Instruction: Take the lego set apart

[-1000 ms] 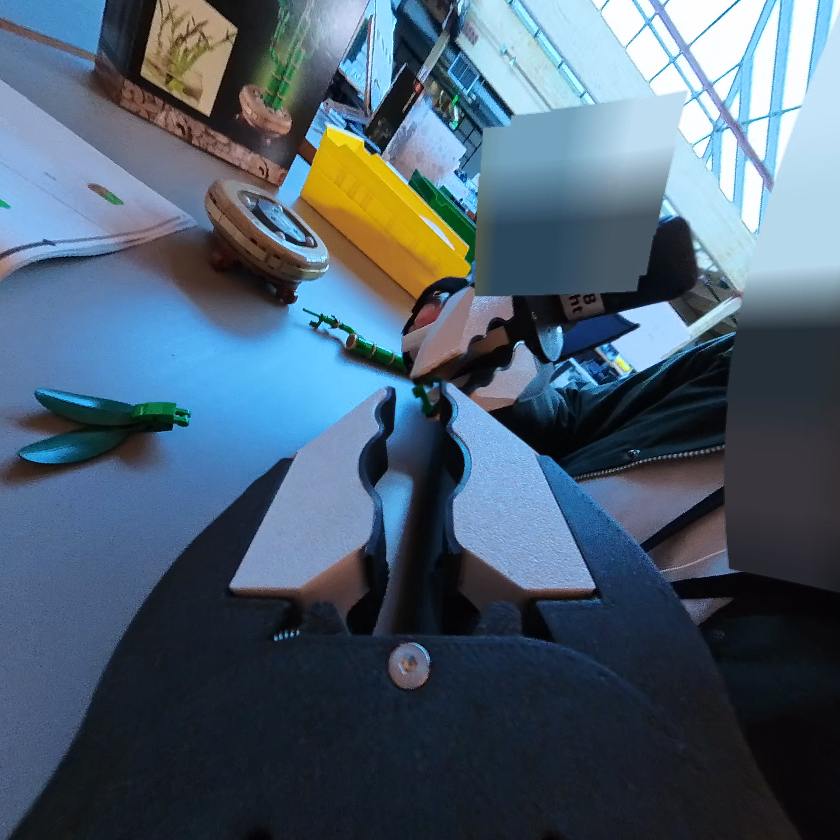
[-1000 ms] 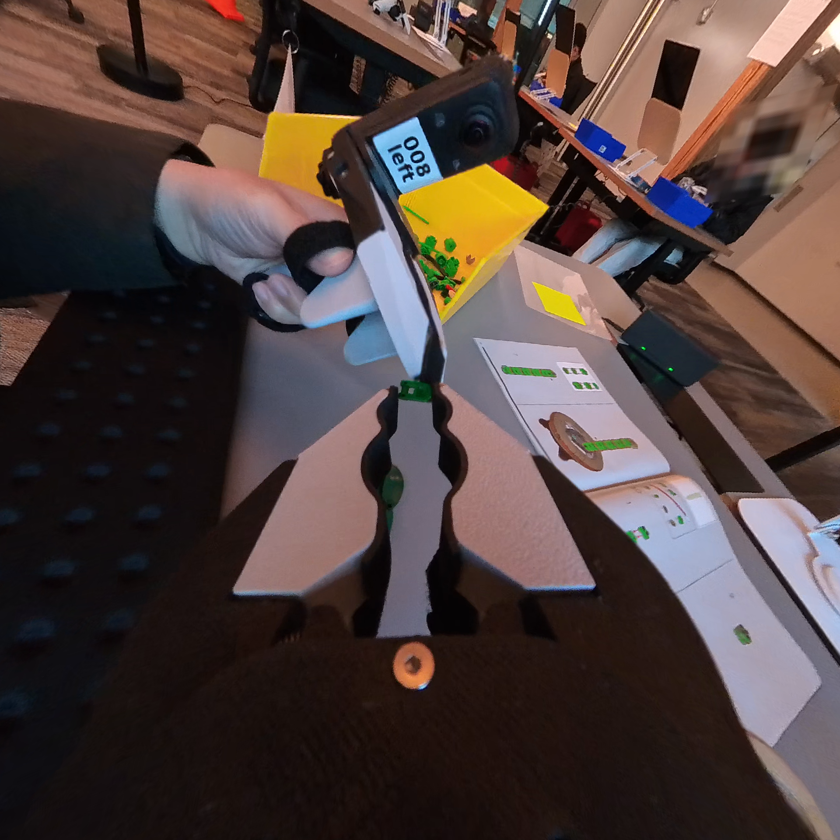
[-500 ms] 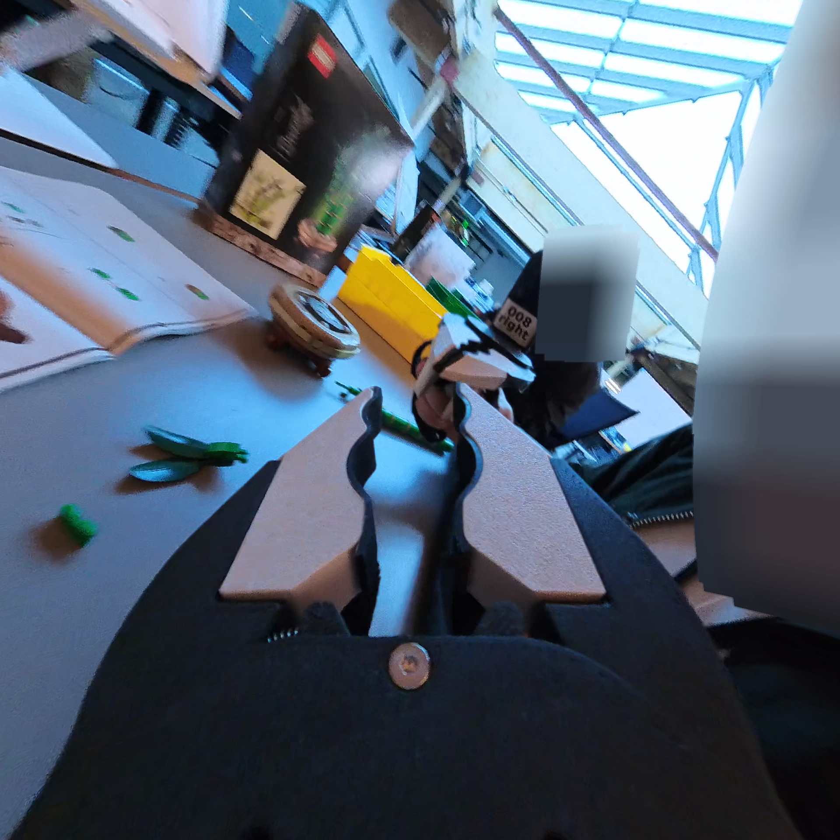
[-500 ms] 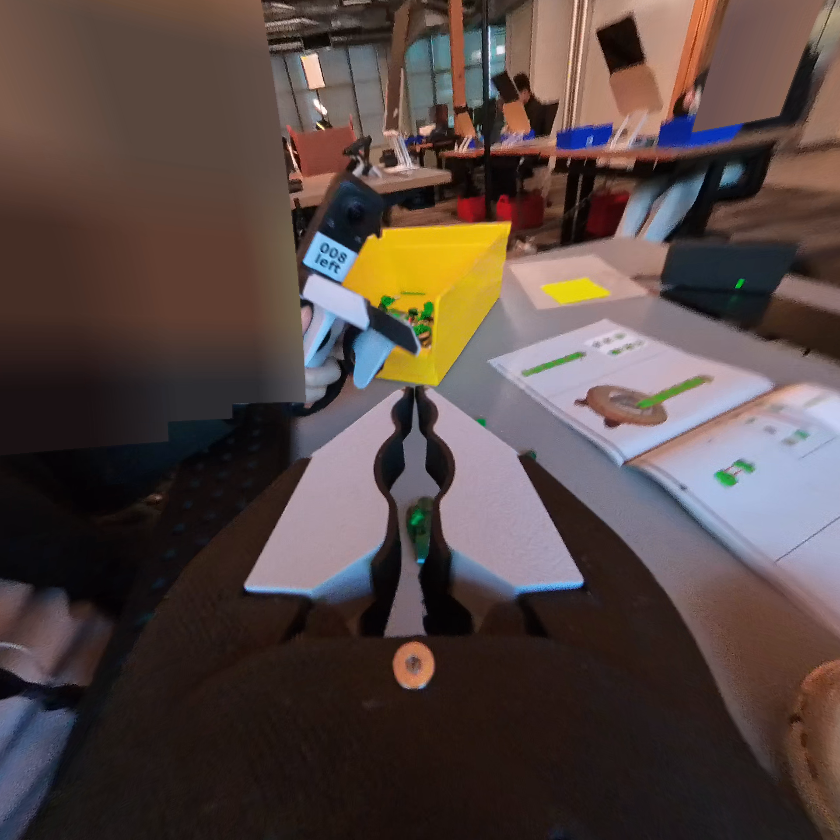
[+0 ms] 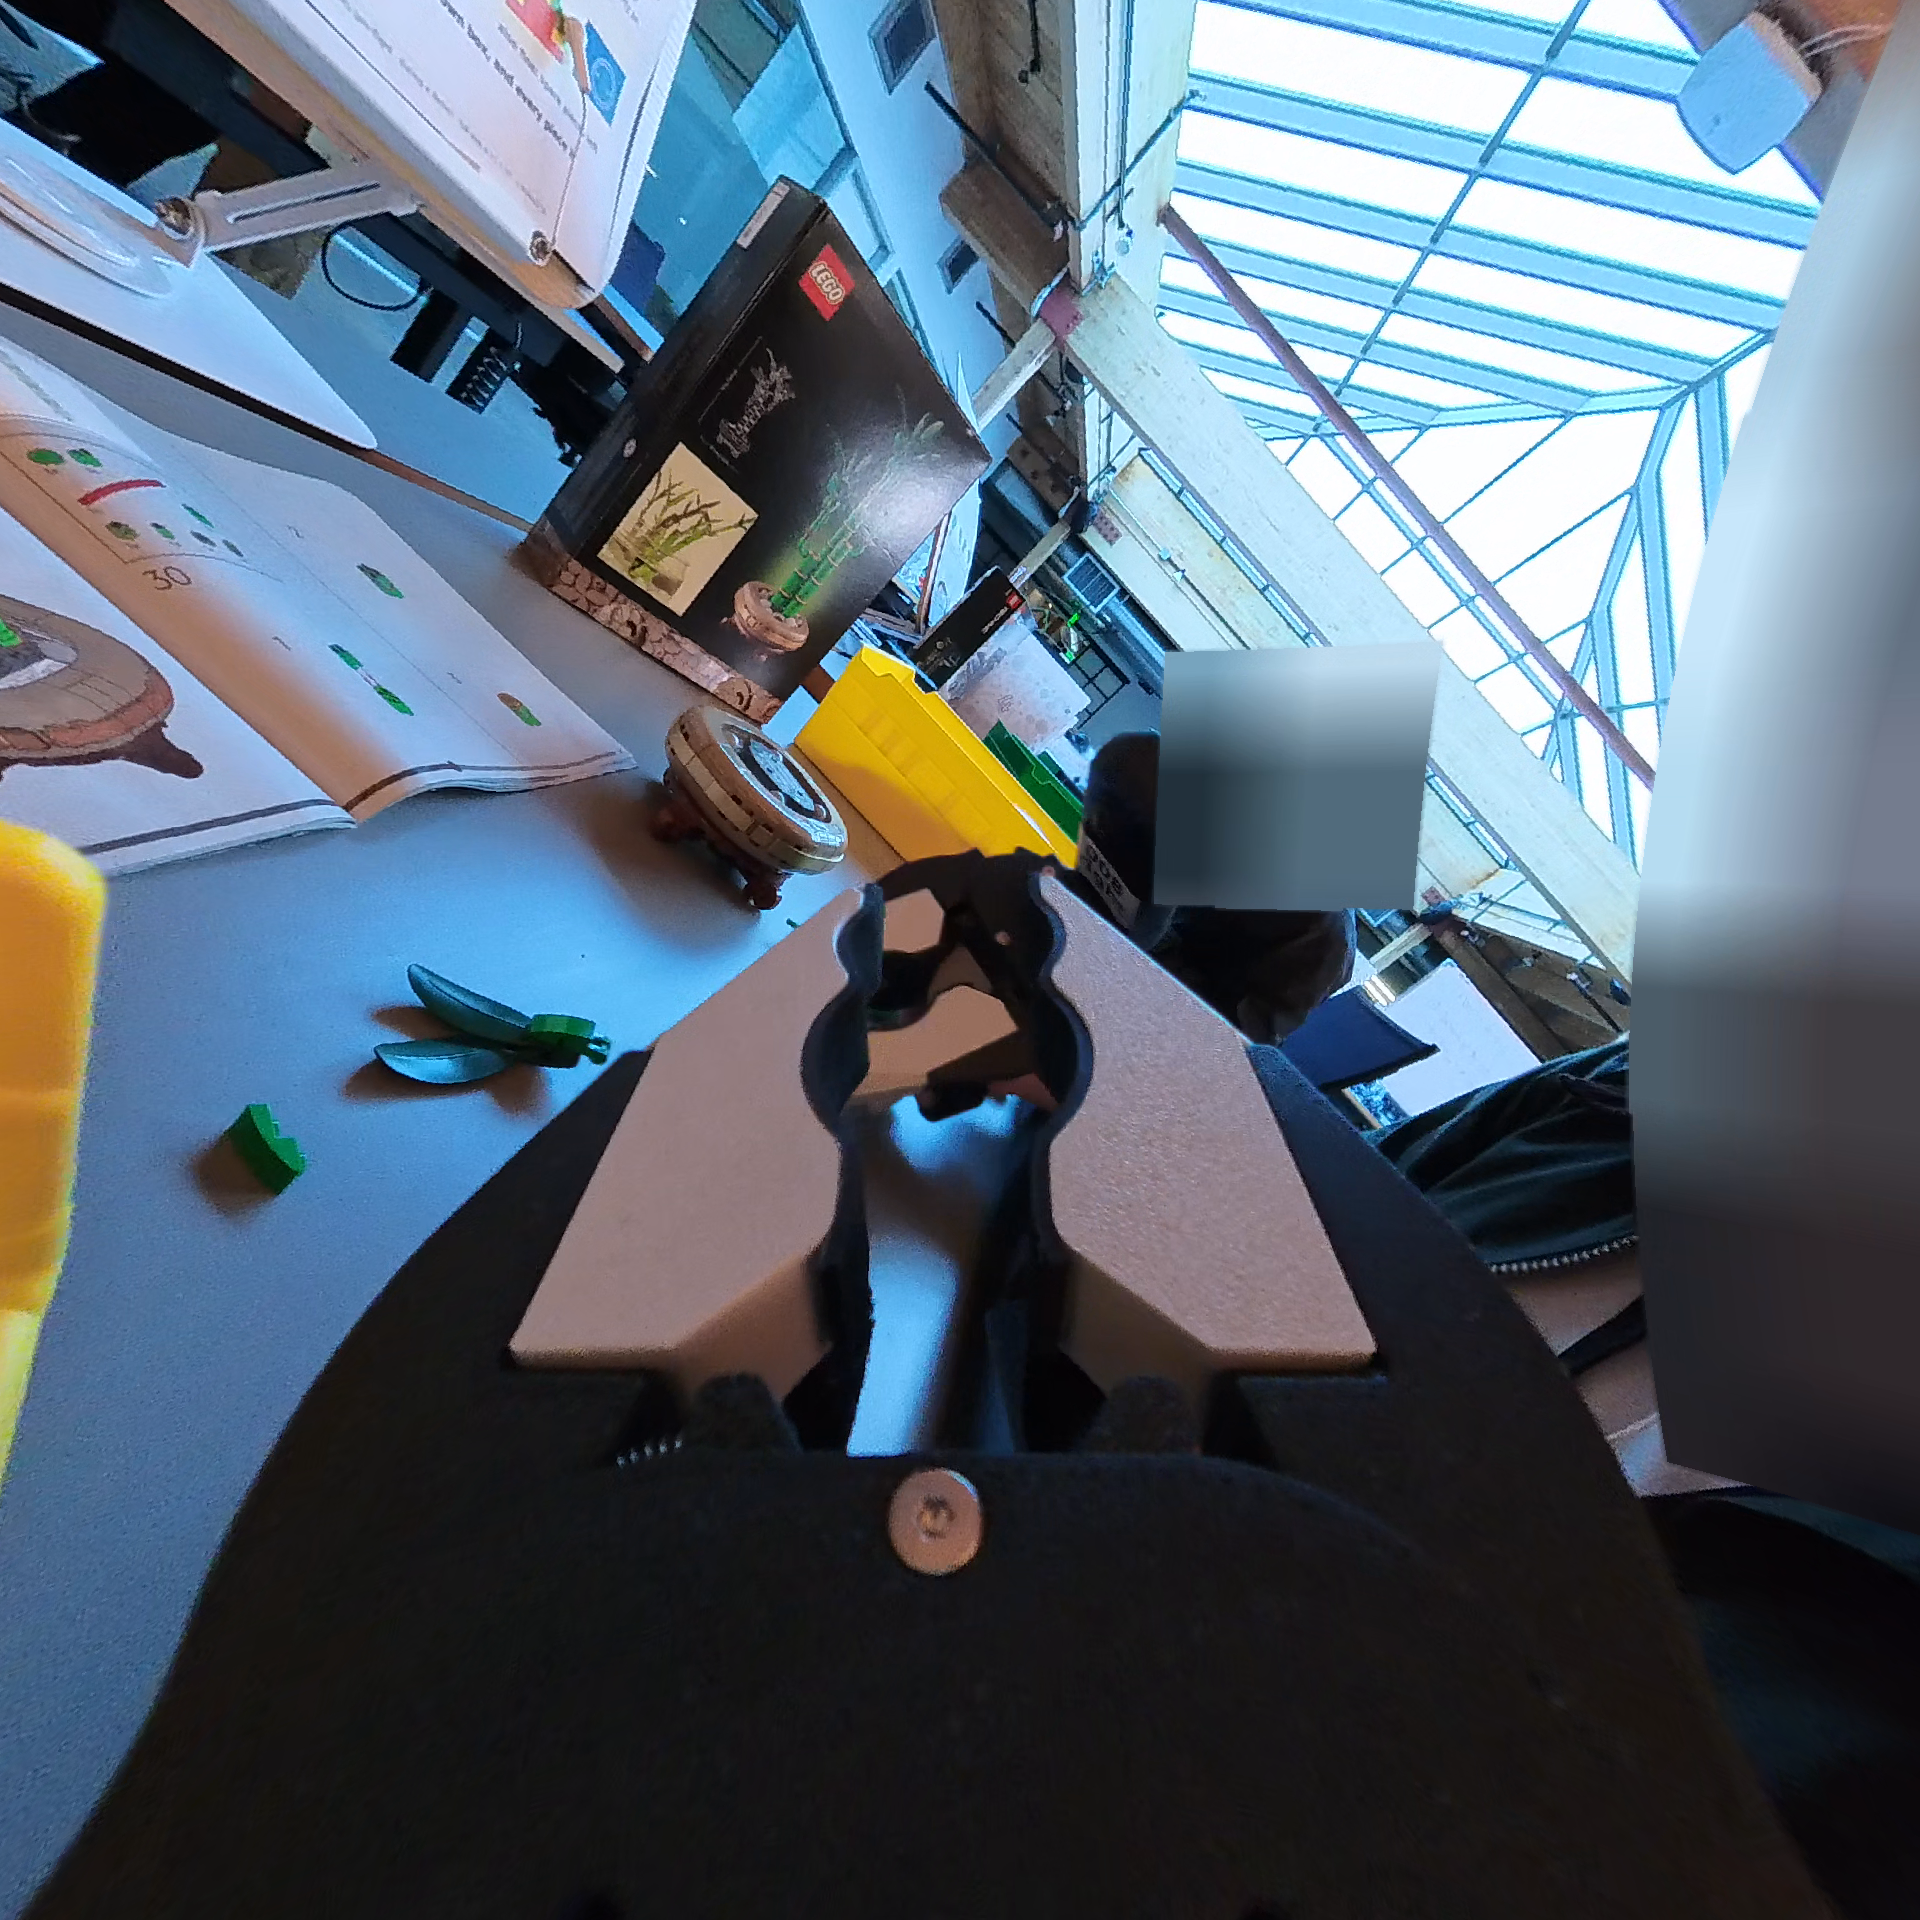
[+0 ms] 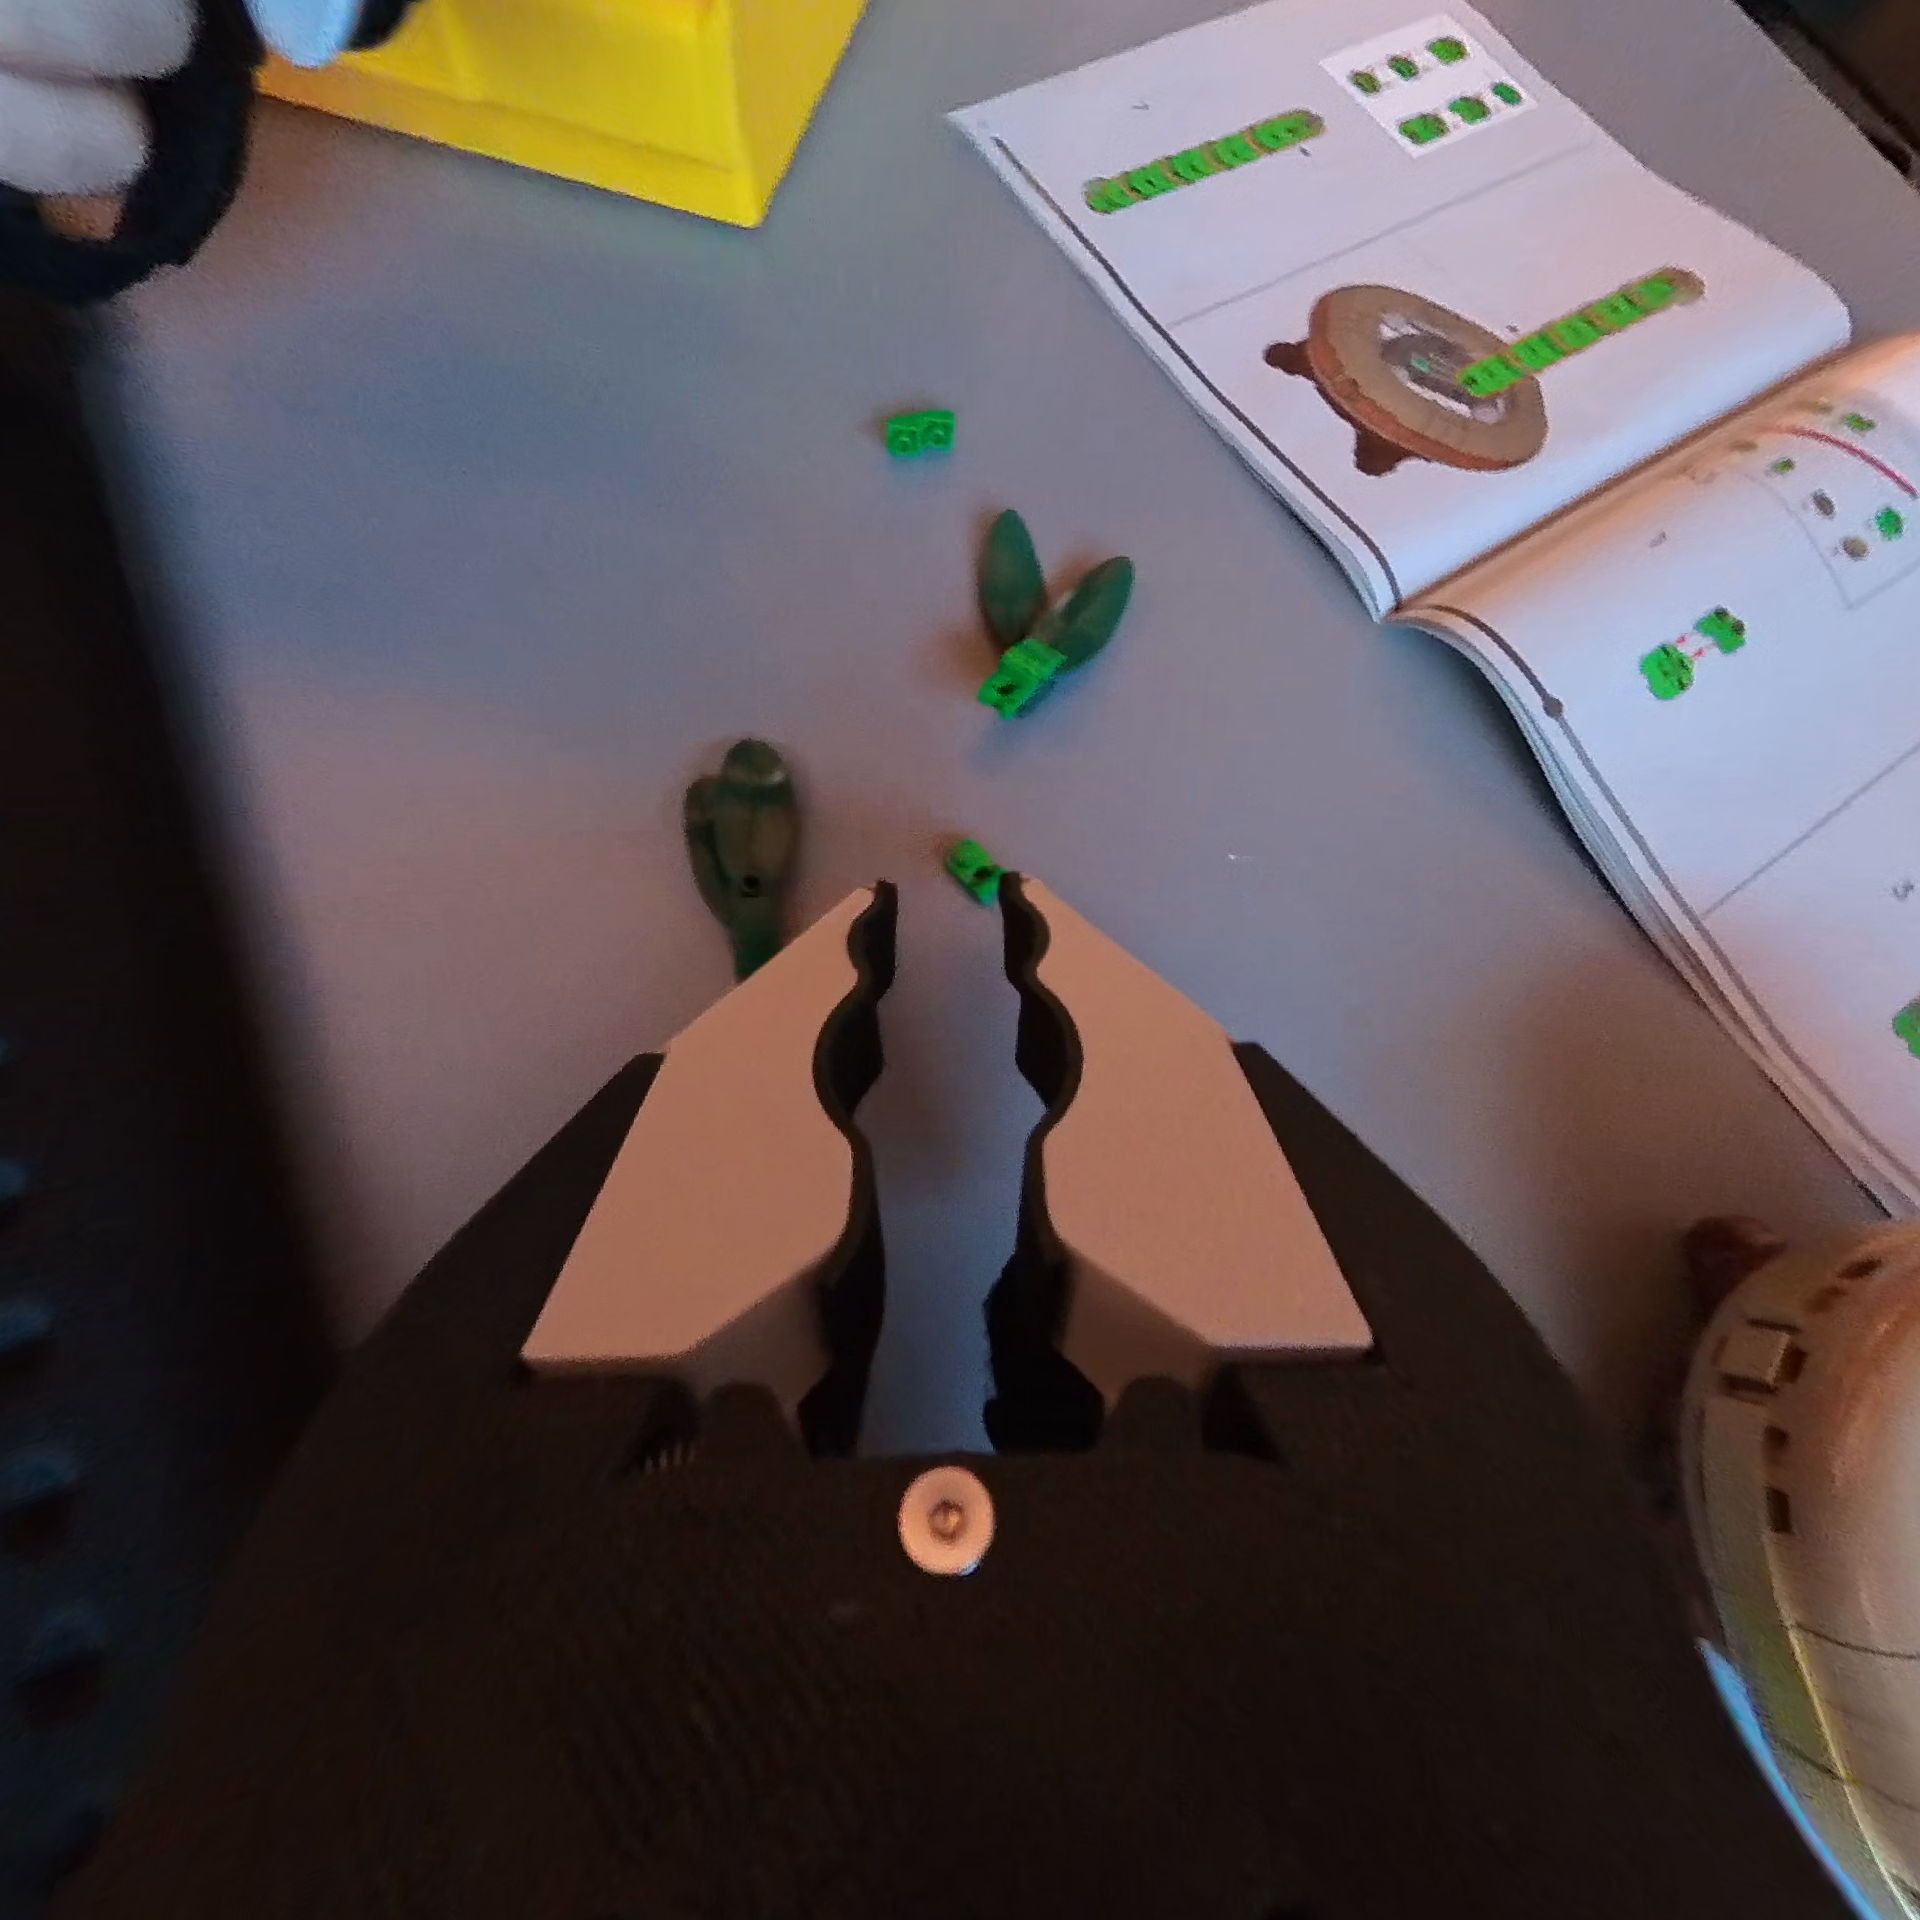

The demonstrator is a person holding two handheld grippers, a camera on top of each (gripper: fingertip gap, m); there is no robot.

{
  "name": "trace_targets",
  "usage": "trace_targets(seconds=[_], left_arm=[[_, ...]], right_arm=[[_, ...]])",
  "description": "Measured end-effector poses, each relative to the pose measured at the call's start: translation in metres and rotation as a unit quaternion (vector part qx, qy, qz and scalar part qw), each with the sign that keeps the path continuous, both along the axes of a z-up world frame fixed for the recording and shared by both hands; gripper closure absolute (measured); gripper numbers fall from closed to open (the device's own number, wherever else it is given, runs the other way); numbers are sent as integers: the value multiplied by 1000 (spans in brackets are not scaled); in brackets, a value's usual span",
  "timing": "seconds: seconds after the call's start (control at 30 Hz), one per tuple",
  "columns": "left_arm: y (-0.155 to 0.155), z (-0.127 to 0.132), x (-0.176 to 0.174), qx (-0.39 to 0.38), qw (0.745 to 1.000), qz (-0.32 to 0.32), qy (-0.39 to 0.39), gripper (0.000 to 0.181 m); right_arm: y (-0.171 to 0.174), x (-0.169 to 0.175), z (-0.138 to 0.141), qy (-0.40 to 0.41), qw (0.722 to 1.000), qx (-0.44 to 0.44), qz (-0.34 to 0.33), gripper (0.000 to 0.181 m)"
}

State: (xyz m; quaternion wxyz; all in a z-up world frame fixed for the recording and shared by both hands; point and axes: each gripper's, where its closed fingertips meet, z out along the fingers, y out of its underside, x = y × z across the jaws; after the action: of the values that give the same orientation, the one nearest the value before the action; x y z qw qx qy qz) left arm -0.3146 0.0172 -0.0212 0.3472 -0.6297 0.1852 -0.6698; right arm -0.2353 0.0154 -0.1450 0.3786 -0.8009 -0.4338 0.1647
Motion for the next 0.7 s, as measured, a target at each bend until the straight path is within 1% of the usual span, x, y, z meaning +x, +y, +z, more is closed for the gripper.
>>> trace_targets(seconds=[0.1,0.2,0.23,0.27,0.3,0.33,0.43,0.47,0.53,0.63,0.7], left_arm=[[-2,1,1,0,1000,-4,0,156],[-2,1,1,-1,1000,-6,-1,156],[-2,1,1,-2,1000,-7,-1,156],[-3,0,2,-2,1000,-9,-1,156],[-3,0,2,-2,1000,-10,0,156],[-3,-1,3,-3,1000,-11,2,156],[-4,-3,4,-6,1000,-16,5,156],[-5,-4,5,-7,1000,-18,6,156],[-5,-8,8,-12,1000,-23,17,155],[-8,-27,17,-26,997,-35,66,152],[-13,-41,25,-35,993,-51,101,150]], right_arm=[[8,2,-4,1,1000,-3,-5,160],[11,-1,-12,-8,1000,-17,2,154],[12,-3,-11,4,1000,-23,2,154],[12,-4,-12,10,999,-33,5,156],[8,-7,-12,20,999,-49,13,167],[5,-8,-13,32,997,-66,15,172],[1,-7,-10,46,995,-87,12,173],[1,-7,-5,51,996,-73,12,174],[1,-13,18,76,997,-8,31,174],[-6,-24,53,107,988,87,68,174],[-13,-31,66,114,981,126,92,174]])
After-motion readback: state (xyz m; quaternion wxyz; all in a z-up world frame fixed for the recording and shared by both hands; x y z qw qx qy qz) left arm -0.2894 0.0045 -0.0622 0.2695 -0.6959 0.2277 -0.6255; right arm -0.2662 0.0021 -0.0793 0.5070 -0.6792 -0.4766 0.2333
